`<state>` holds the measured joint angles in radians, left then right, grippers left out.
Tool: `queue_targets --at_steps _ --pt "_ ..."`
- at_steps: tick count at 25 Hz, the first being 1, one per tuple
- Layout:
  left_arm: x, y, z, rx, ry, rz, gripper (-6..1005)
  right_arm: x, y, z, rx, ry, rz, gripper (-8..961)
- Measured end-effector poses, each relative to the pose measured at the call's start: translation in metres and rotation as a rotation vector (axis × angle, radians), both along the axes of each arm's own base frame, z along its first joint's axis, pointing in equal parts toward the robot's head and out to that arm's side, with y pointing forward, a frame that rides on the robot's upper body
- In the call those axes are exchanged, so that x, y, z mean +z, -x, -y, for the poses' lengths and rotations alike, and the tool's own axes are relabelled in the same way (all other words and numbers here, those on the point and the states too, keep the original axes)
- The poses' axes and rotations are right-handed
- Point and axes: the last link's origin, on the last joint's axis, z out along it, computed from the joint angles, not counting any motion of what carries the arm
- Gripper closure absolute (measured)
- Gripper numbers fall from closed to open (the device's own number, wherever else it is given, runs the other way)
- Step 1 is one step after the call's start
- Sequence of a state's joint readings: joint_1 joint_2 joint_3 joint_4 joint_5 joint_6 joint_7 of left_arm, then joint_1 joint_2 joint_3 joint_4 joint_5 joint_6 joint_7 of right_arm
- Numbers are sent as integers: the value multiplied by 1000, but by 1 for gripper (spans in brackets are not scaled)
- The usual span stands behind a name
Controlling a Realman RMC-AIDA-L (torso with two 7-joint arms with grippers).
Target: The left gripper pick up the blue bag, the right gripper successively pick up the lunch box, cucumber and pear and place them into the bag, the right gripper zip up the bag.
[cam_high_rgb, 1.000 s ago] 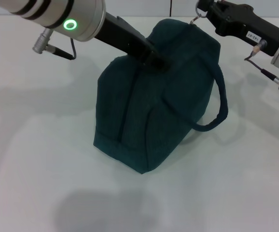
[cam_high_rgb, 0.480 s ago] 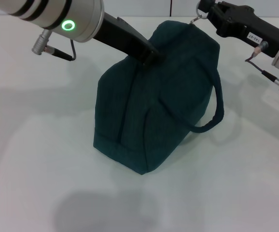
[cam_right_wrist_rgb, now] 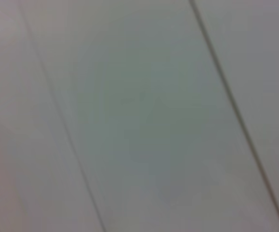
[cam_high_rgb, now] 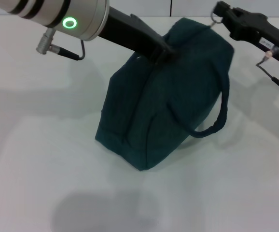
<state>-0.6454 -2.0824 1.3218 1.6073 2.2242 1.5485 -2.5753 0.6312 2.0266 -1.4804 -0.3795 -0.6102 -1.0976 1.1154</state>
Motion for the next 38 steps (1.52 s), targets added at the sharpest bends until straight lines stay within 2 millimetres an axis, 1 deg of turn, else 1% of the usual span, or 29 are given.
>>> queue_targets --at_steps 5,10,15,21,26,30,35,38 --pt "2 -6 4 -30 8 31 952 -2 -21 4 -83 6 -3 887" --pt "7 -11 5 -59 10 82 952 -6 -35 7 -143 18 14 886" --pt "12 -10 4 -72 3 137 951 -8 -39 6 -167 21 26 885" --pt "14 -2 3 -64 -18 152 952 -6 -39 6 -174 12 2 884" --pt "9 8 -3 -47 -23 151 954 2 -39 11 -161 1 -55 883" --pt "5 14 -9 -57 -39 155 936 11 -45 20 -138 -25 -93 882" --pt "-3 21 -14 -46 -34 189 914 19 -55 31 -130 -66 -114 679" --pt "-5 27 -19 -11 -40 212 900 23 -62 37 -139 -80 -125 582"
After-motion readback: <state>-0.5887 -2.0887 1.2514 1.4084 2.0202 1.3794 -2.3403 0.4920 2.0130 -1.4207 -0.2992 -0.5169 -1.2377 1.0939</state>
